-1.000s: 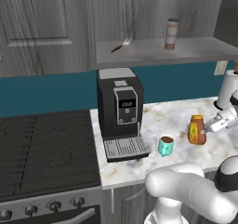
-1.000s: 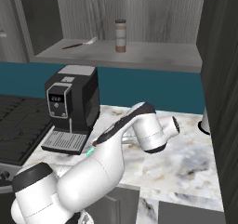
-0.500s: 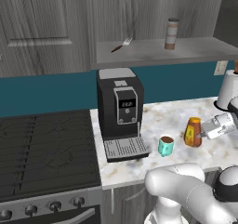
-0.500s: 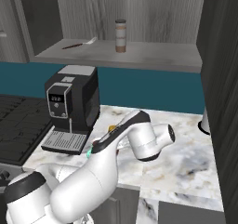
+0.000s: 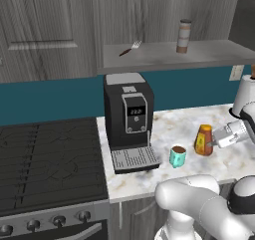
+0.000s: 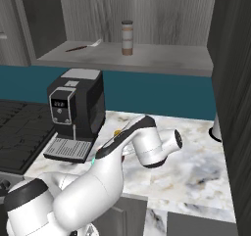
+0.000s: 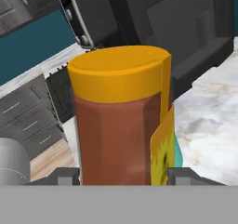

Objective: Pick the cinnamon and honey bottle from the cabinet and place them next to the mug.

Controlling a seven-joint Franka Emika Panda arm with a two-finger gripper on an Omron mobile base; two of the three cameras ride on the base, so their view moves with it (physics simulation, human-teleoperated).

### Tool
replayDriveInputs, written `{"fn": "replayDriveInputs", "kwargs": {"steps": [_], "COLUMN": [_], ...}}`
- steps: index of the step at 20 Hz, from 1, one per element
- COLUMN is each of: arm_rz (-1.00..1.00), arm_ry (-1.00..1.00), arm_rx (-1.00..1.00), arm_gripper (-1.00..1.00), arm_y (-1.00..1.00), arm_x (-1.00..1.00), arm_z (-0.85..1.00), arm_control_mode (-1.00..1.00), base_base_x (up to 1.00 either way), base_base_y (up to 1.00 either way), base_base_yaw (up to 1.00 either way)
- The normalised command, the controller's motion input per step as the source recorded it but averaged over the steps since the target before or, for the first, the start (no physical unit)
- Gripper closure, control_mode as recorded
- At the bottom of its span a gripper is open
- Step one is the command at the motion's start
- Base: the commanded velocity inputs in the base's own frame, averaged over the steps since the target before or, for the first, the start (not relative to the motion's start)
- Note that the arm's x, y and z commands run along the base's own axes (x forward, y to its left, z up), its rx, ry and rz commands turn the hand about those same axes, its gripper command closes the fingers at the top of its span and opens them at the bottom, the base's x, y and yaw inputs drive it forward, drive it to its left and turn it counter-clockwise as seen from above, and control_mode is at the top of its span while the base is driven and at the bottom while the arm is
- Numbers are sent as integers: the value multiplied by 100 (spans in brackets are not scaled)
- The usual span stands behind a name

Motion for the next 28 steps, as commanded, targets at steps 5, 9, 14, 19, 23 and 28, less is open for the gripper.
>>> {"fn": "replayDriveInputs", "kwargs": {"steps": [5, 9, 14, 19, 23, 28], "arm_rz": [0, 0, 0, 0, 0, 0], "arm_ry": [0, 0, 0, 0, 0, 0], "arm_rx": [0, 0, 0, 0, -1, -2], "arm_gripper": [100, 100, 100, 100, 100, 100], "arm_y": [0, 0, 0, 0, 0, 0], "arm_x": [0, 0, 0, 0, 0, 0], "arm_z": [-14, -23, -29, -17, -1, 0], "arm_control_mode": [-100, -100, -100, -100, -100, -100], "base_base_x": [0, 0, 0, 0, 0, 0], "base_base_y": [0, 0, 0, 0, 0, 0], "base_base_yaw": [0, 0, 0, 0, 0, 0]}}
